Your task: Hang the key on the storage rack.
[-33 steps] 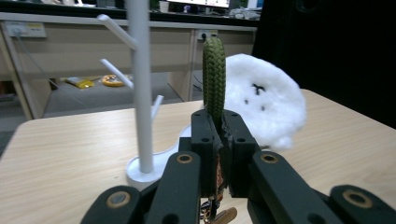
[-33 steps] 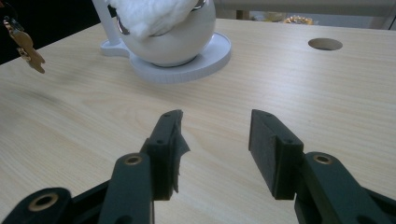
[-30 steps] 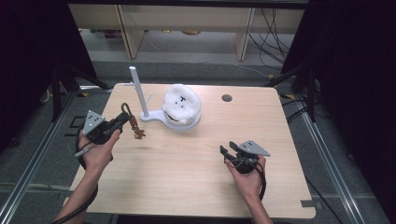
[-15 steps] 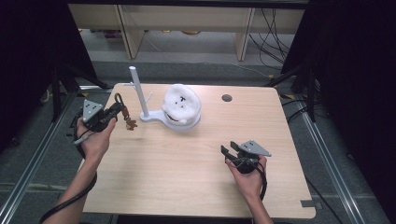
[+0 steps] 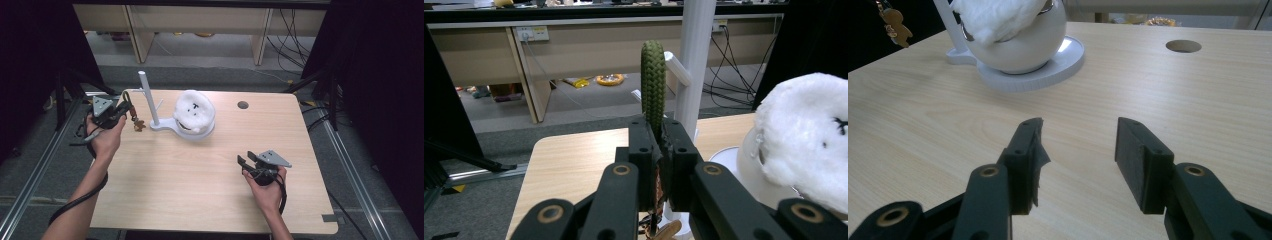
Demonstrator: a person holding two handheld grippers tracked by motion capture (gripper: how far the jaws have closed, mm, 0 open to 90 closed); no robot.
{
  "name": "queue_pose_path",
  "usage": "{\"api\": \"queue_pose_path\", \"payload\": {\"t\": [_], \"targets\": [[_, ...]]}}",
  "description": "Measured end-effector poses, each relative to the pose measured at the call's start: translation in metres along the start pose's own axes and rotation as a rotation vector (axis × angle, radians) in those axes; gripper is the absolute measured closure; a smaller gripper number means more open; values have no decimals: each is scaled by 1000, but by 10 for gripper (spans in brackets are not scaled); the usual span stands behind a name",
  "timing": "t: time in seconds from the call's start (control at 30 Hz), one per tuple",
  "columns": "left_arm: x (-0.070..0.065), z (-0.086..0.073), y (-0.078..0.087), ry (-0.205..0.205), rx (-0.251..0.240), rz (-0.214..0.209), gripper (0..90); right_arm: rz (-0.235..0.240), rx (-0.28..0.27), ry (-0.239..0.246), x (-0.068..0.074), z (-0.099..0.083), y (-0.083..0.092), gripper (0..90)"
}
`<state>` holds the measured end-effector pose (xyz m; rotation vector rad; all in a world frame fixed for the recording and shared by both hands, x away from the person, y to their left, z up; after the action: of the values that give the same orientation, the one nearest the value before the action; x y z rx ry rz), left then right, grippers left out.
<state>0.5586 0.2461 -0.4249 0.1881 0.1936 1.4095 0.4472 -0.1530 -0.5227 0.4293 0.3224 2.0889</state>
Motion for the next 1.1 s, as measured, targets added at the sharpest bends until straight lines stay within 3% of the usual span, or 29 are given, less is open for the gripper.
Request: {"api": "queue_pose_path", "payload": {"t": [0.13,0.2,0.37,0.4,0.43,0.47,0.5,0.57,0.63,0.67,0.97,1.1], "targets": [[0,0,-5,-8,7,10,844,14,1,-4,0,-1,-1,545],[-1,0,-8,-13,12,14,844,3,-3,23,-3,-1,-2,545],[-4,5,-10,-24,7,16,843,8,3,14,-2,-1,-1,545],[-5,6,-10,-27,7,16,843,3,14,-31,1,-3,0,545],[-5,6,-10,-27,7,16,843,3,14,-31,1,-3,0,545],[-6,8,-11,-30,7,20,843,-4,14,11,-3,-2,-1,544],[-6,8,-11,-30,7,20,843,-6,18,22,-4,-3,-1,544],[-7,9,-11,-38,7,23,843,6,12,15,-3,-3,-2,544],[-8,11,-12,-52,4,28,842,11,24,-25,1,-5,-2,544],[-8,11,-12,-52,4,28,842,15,16,14,-2,-4,-3,544],[-14,12,-16,-86,6,37,840,12,23,-2,-2,-5,-4,543],[-17,11,-18,-103,13,36,838,-6,25,17,-6,-5,-3,543]]}}
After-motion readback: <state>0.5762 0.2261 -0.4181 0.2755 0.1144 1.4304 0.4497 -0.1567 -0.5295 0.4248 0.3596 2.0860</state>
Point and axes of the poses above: each handheld gripper's, and its own axes: y roughly backward along the jaws, z roughly out of its top, x roughly to its left, the point moved 9 cm from there along -y, roughly forward along the jaws, and after that the axes turned 3 degrees about z, right-handed, at the moved point
